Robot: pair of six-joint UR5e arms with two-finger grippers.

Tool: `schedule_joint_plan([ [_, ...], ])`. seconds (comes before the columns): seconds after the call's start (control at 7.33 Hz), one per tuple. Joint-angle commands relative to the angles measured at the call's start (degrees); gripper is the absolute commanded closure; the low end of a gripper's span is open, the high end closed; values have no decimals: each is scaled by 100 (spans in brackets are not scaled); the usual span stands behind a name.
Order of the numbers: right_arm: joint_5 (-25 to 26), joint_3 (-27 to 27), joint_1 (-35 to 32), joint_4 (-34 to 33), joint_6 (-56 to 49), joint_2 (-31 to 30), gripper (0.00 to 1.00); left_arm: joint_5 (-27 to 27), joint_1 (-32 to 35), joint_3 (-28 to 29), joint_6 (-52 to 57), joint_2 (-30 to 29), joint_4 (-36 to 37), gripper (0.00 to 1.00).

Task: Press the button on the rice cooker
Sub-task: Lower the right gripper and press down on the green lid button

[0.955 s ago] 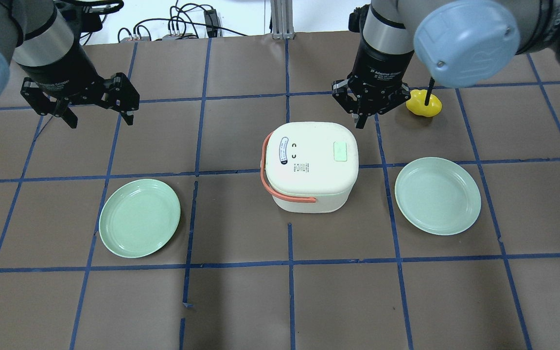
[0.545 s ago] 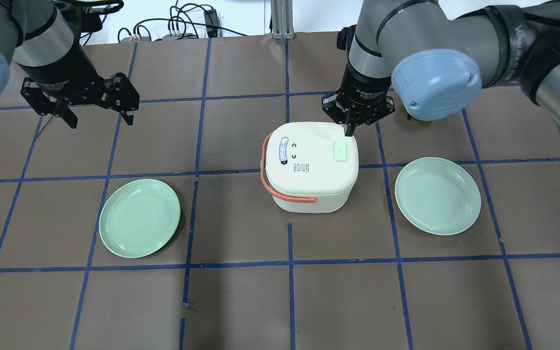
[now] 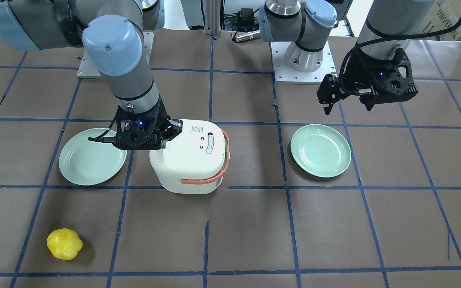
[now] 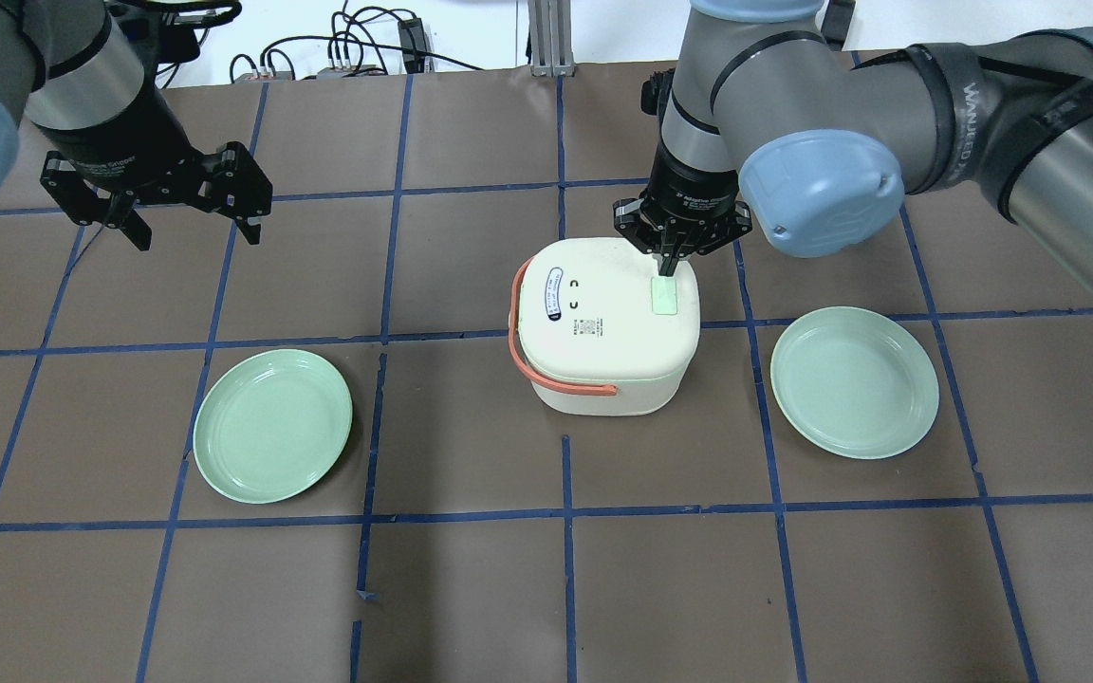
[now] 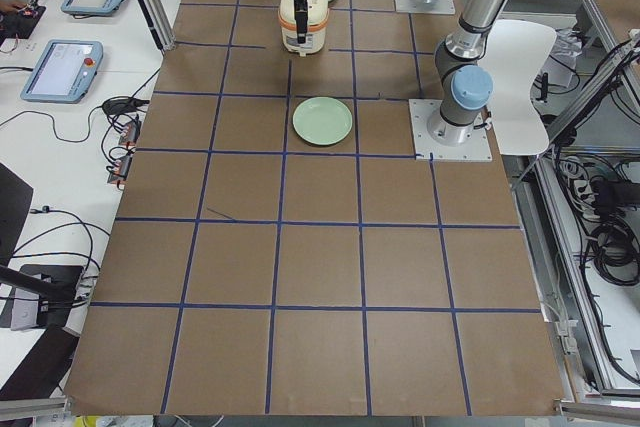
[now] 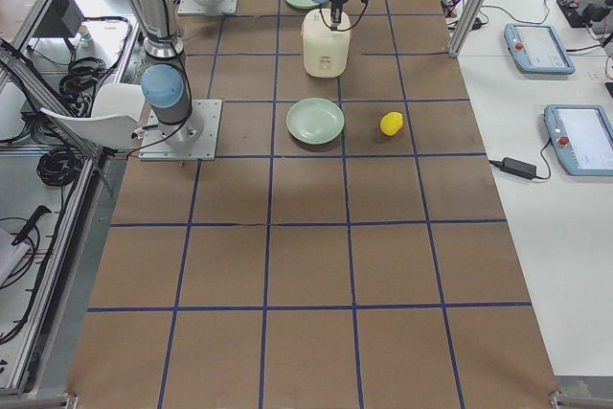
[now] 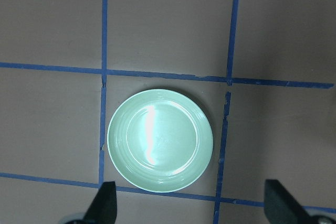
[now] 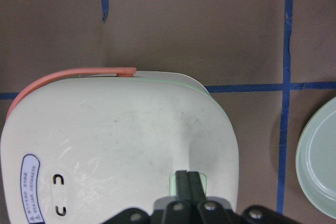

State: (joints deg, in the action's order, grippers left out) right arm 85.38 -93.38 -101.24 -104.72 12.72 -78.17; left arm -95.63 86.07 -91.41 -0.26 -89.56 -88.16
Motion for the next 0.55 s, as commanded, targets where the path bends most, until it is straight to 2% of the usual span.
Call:
schedule_joint_plan([
  [0.0,22,-14,-9,-5,-102,39,95,0,-3,9,0,0,0,0],
  [0.41,5,-40,-9,4,-94,30,95,0,-3,0,0,0,0,0],
])
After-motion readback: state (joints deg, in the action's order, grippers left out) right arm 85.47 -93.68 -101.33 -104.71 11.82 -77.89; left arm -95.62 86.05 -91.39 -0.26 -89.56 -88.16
